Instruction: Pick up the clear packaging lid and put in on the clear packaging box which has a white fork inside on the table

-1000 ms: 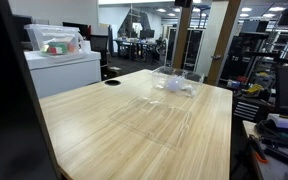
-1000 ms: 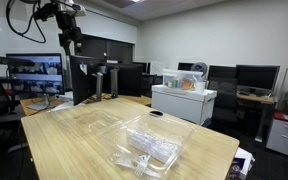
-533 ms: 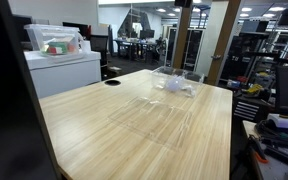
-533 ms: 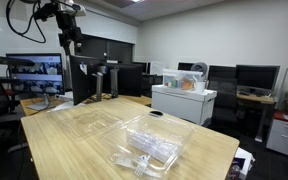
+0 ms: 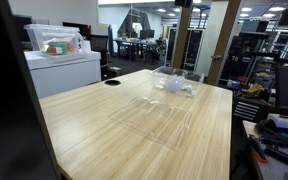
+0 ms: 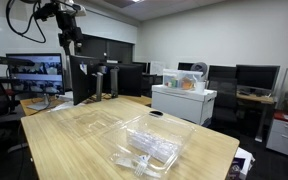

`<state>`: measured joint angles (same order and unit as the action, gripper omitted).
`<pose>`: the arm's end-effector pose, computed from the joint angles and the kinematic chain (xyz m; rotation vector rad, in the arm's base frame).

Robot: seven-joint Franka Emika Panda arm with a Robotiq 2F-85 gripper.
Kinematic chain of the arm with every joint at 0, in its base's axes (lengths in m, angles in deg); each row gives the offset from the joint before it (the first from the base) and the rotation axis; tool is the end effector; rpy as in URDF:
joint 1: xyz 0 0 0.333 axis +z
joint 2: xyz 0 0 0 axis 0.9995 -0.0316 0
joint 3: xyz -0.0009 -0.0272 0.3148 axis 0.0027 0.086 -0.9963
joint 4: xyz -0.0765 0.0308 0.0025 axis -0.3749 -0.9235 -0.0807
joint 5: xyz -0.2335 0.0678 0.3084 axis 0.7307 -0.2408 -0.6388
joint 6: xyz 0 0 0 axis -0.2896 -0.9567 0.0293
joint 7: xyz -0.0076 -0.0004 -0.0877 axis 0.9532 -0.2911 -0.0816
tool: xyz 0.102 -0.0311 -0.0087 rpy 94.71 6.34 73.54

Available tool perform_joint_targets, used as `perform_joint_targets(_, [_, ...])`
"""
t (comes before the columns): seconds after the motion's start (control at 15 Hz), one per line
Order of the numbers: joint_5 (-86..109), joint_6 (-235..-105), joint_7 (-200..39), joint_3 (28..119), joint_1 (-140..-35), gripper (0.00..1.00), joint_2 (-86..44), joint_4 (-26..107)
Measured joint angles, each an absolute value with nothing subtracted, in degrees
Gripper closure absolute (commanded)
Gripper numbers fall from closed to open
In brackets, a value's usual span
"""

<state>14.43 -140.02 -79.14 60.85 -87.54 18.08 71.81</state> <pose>0.4358 0.0736 0.5649 2.9807 0.1100 0.1371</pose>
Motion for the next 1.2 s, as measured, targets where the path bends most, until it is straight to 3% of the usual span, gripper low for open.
perform_joint_targets(1.2, [23.4, -147.02, -139.35, 70.06, -82.59, 0.0, 10.48, 73.29])
